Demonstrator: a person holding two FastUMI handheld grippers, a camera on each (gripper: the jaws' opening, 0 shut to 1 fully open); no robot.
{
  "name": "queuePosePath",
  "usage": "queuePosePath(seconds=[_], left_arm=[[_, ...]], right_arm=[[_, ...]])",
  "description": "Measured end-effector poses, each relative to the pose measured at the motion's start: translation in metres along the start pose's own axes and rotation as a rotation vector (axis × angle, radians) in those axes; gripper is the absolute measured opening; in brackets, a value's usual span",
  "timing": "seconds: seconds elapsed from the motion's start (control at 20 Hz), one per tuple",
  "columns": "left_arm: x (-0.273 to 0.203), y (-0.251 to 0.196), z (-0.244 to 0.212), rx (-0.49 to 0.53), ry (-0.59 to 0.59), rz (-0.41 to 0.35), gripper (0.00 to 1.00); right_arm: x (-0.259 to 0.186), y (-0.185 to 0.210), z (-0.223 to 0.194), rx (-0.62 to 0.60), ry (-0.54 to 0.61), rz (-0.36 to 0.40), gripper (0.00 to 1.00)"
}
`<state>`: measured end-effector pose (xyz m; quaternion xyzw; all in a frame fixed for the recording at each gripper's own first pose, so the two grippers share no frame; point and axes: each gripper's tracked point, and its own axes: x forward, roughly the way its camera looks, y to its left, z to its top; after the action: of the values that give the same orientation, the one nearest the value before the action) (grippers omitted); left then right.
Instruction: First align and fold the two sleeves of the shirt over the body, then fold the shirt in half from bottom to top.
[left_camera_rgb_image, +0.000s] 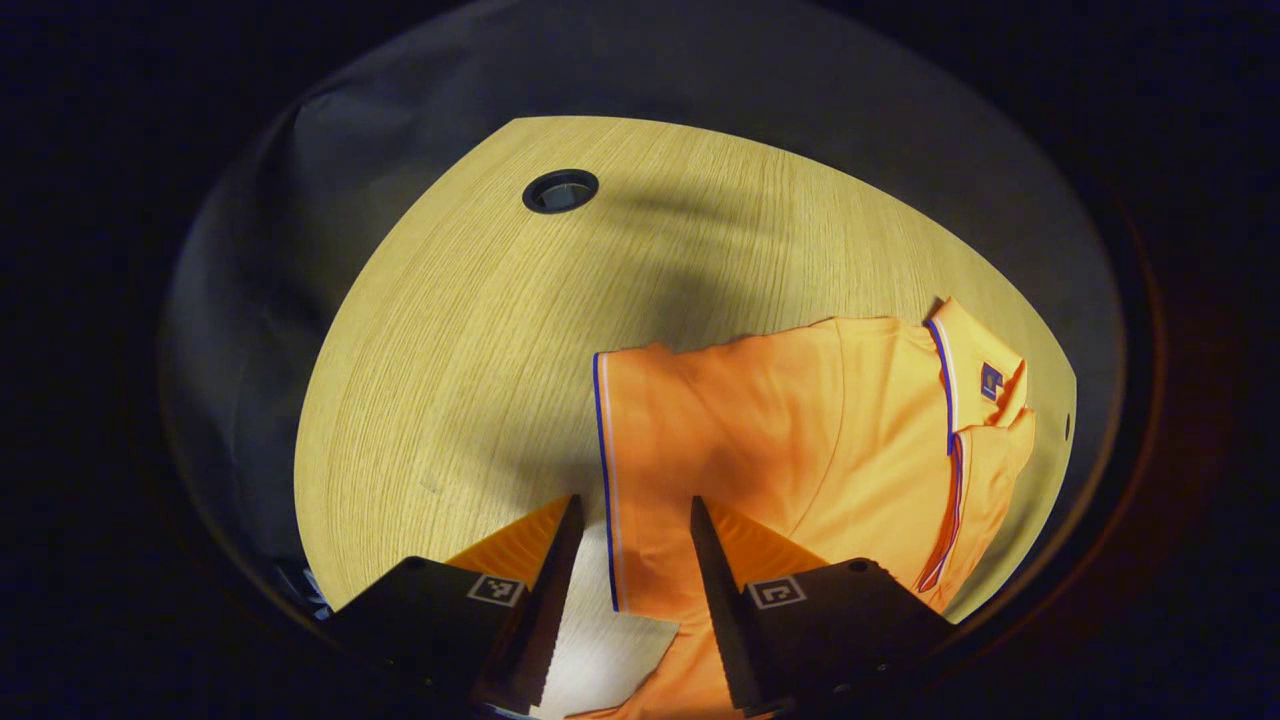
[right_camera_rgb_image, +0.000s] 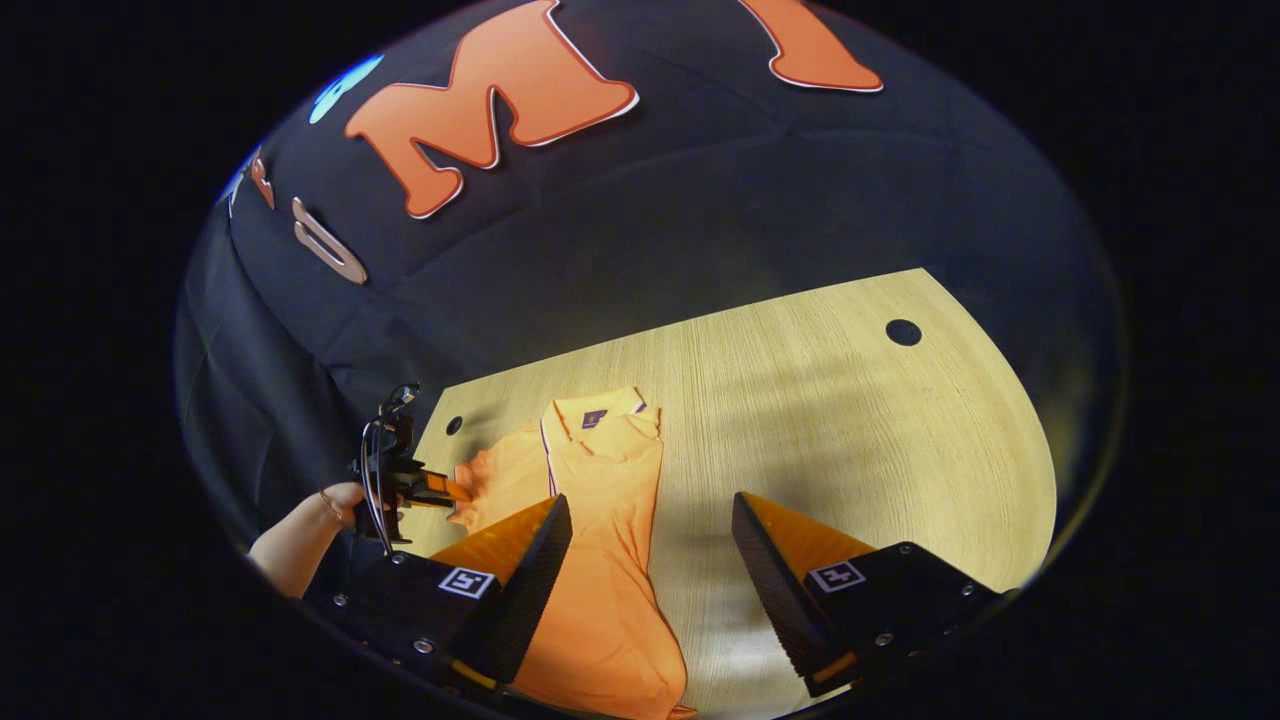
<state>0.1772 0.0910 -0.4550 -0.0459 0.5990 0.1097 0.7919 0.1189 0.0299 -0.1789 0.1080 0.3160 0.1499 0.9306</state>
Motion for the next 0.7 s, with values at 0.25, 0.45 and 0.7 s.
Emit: queuePosePath(seconds=[0.25,0.45,0.7], left_arm=[[-0.002,0.0,0.005,-0.077,-0.04,-0.011,0.27],[-0.007,-0.008,0.002,-0.105,-0.042,-0.095,0.01],[-0.036,-0.026,0.022,-0.005,-0.14,-0.111,0.01]], right_arm=[[-0.002,0.002,-0.005,0.012,0.004,0.021,0.98],[-0.007,0.001,-0.007,0.019,0.0,0.027,0.98],[-0.013,-0.001,-0.001,0.024,-0.025,0.027,0.98]])
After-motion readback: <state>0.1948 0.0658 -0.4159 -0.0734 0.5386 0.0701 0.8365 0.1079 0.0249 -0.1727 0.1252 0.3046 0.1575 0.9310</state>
